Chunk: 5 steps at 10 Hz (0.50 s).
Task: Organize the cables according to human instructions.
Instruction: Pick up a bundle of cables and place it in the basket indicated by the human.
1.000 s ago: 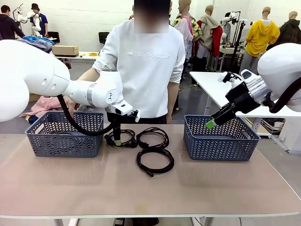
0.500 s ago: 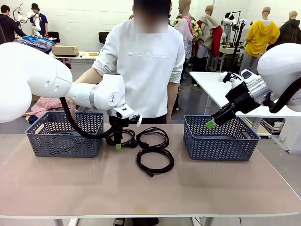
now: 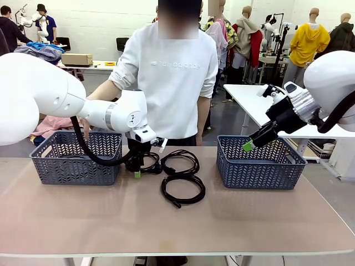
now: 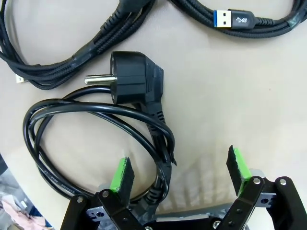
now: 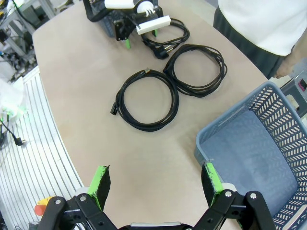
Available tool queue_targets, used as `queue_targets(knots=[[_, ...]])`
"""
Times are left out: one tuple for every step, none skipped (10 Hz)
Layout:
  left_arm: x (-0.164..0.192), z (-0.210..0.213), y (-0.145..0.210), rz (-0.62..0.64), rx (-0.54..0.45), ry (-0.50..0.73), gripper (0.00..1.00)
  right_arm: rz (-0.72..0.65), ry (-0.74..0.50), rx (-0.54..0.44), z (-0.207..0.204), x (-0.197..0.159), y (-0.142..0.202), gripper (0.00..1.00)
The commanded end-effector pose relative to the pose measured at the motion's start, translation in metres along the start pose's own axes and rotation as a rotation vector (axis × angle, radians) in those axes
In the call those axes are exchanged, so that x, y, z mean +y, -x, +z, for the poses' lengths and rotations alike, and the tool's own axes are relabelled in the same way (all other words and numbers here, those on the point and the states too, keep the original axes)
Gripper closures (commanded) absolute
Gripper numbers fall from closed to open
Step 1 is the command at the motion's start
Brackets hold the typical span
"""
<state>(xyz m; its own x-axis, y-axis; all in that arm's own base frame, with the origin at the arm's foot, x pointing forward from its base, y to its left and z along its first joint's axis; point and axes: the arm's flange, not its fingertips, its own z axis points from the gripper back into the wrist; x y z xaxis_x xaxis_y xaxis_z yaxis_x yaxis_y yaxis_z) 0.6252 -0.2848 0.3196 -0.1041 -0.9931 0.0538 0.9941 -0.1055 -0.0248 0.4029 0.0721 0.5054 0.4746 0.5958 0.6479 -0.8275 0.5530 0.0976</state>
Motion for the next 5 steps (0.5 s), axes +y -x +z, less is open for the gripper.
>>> queue_targets(knots=[[0.0021,-0.0047,0.0081,-0.023,0.022,-0.009,0.00,0.009,-0.016,-0.028,0.0000,-0.0025,-0.0009,0.00],[0.0027,-0.0055,0.0094,-0.021,0.024,-0.014,0.00,0.009,-0.016,-0.028,0.0000,-0.0025,-0.0009,0.00],[0.0037,-0.0053,0.0100,-0.018,0.023,-0.019,0.10,0.009,-0.016,-0.028,0.0000,-0.0025,-0.0009,0.00],[0.0045,-0.0053,0.0101,-0.005,0.024,-0.019,0.20,0.009,-0.016,-0.028,0.0000,-0.0025,-0.0009,0.00],[0.0050,-0.0061,0.0104,0.003,0.020,-0.021,0.29,0.009,-0.016,-0.028,0.0000,-0.0025,-0.0009,0.00]])
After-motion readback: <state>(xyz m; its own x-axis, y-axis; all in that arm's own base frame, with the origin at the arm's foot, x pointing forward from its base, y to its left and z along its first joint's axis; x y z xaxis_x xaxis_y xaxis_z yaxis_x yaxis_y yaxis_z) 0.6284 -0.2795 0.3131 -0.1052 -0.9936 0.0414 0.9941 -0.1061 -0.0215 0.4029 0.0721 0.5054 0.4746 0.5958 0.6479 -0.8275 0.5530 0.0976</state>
